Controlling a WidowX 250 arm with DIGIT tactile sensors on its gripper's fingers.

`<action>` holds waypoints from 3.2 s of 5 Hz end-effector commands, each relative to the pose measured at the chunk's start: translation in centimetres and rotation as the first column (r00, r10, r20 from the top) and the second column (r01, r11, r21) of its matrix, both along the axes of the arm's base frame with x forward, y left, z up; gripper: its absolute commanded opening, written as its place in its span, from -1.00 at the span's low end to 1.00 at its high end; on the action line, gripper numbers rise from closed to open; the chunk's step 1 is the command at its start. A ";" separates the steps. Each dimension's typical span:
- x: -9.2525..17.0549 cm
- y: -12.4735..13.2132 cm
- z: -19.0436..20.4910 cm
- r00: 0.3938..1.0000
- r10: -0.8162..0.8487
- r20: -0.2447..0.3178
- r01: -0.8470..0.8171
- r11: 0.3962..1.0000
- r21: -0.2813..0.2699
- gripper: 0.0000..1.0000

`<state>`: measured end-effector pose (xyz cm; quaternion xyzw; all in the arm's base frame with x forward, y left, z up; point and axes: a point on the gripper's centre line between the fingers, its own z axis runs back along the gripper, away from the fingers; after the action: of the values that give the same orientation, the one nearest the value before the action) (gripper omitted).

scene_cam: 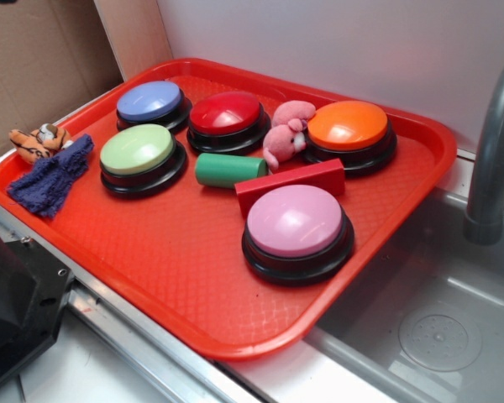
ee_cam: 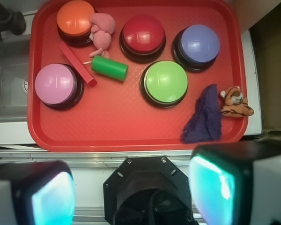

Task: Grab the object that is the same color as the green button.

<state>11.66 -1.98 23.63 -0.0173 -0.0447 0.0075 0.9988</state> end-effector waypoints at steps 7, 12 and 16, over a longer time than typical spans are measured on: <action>9.2 -2.7 -11.3 0.692 -0.699 0.180 0.706 0.707 0.033 1.00; 11.1 -5.0 -18.3 0.401 -0.885 0.236 0.912 0.409 -0.017 1.00; 11.7 -3.3 -20.5 0.482 -0.862 0.156 0.874 0.486 -0.009 0.32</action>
<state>23.18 -4.71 2.45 -0.0841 -0.0815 -0.4966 0.8600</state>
